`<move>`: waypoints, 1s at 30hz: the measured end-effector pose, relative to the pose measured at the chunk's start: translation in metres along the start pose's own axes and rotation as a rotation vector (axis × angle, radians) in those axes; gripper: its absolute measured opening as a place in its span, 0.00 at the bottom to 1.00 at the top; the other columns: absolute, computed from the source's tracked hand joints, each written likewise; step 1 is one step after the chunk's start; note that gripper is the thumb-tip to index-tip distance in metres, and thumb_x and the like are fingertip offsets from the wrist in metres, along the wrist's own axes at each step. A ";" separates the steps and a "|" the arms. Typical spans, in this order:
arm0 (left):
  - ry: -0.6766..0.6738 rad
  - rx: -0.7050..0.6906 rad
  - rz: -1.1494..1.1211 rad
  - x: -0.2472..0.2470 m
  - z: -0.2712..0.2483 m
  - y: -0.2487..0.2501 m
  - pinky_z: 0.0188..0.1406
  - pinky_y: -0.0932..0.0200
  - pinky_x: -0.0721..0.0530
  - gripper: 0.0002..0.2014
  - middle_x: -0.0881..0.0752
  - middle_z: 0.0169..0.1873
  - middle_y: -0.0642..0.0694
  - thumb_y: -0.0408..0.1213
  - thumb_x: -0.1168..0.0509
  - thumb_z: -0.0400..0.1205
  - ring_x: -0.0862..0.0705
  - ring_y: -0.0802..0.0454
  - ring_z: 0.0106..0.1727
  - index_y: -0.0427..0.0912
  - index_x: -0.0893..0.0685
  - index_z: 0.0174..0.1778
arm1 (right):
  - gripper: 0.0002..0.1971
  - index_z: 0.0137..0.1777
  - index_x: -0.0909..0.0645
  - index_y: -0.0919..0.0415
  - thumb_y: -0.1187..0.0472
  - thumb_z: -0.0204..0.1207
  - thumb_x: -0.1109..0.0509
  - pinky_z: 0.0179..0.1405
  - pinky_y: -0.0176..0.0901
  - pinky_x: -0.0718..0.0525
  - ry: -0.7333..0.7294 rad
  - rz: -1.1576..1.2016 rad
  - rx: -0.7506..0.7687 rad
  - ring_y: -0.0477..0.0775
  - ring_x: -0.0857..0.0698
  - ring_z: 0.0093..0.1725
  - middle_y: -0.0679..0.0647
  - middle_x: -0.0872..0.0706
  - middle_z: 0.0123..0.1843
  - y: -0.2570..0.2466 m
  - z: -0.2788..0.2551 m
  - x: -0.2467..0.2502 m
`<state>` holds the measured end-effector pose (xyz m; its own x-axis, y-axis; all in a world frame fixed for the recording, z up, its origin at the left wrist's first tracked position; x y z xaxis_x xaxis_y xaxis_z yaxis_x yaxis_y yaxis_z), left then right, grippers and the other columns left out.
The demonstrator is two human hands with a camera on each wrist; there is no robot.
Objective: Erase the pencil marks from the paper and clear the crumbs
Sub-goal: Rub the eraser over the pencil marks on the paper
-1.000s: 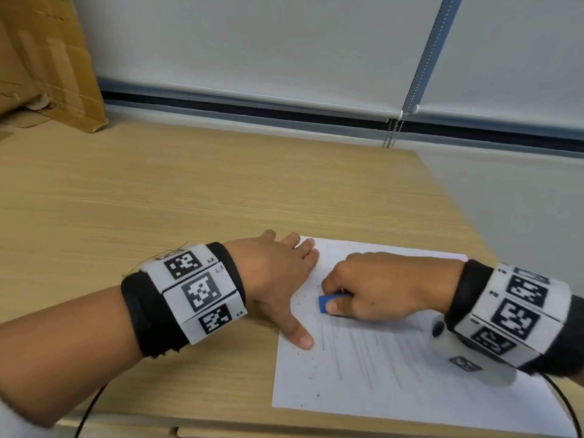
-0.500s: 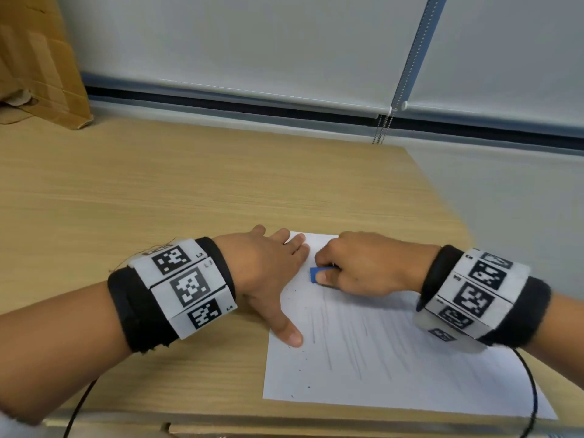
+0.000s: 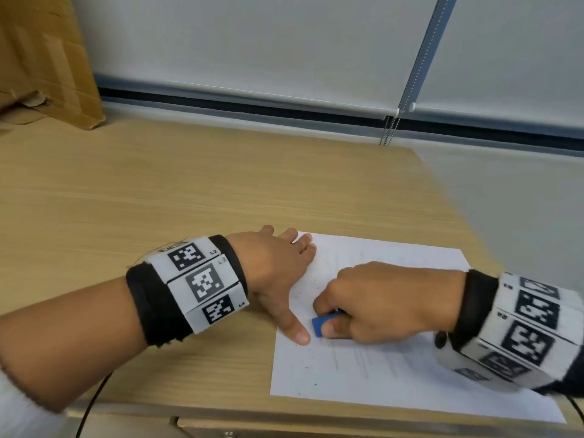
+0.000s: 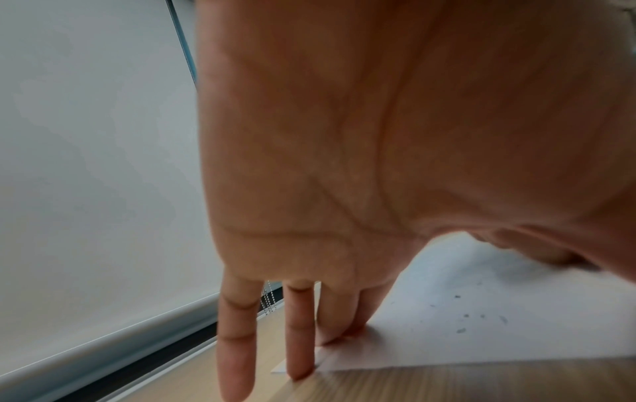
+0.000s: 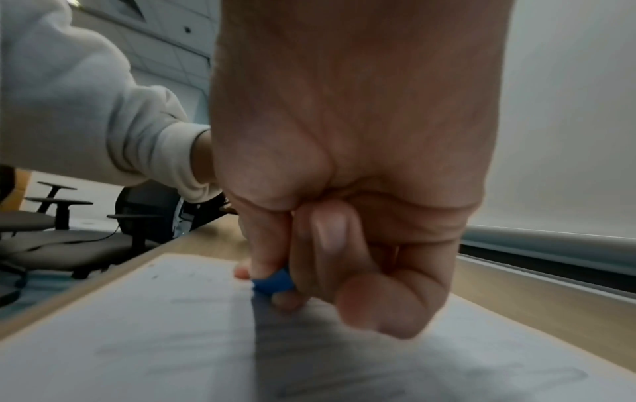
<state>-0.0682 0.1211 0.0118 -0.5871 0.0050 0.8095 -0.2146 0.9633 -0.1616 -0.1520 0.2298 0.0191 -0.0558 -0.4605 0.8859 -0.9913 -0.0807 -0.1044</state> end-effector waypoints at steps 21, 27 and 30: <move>-0.004 0.010 -0.022 0.001 0.000 0.001 0.81 0.42 0.59 0.66 0.65 0.85 0.47 0.74 0.33 0.66 0.63 0.46 0.85 0.43 0.68 0.84 | 0.16 0.36 0.25 0.57 0.48 0.81 0.39 0.33 0.46 0.29 0.026 0.007 -0.025 0.54 0.24 0.31 0.50 0.24 0.29 -0.002 -0.001 0.004; 0.001 0.005 -0.020 0.000 0.001 0.001 0.81 0.42 0.56 0.66 0.63 0.85 0.48 0.74 0.33 0.65 0.62 0.46 0.85 0.44 0.66 0.84 | 0.16 0.36 0.26 0.59 0.50 0.80 0.39 0.33 0.49 0.27 0.004 0.031 -0.002 0.55 0.28 0.29 0.52 0.25 0.27 -0.001 -0.005 -0.002; 0.001 0.002 -0.016 0.000 0.001 0.001 0.81 0.43 0.56 0.66 0.63 0.85 0.47 0.74 0.33 0.65 0.61 0.46 0.85 0.43 0.66 0.84 | 0.17 0.36 0.25 0.59 0.49 0.80 0.39 0.31 0.47 0.30 0.009 -0.006 -0.014 0.54 0.28 0.28 0.51 0.25 0.28 -0.003 -0.003 0.003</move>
<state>-0.0695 0.1222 0.0115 -0.5825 -0.0103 0.8128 -0.2257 0.9626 -0.1496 -0.1495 0.2312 0.0231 -0.0505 -0.4519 0.8907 -0.9932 -0.0713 -0.0924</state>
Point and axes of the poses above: each hand's wrist, its own z-axis towards the middle knuckle, its own x-axis out of the back of the hand, y = z × x, the point moved 2 cm from there along z, towards the middle knuckle
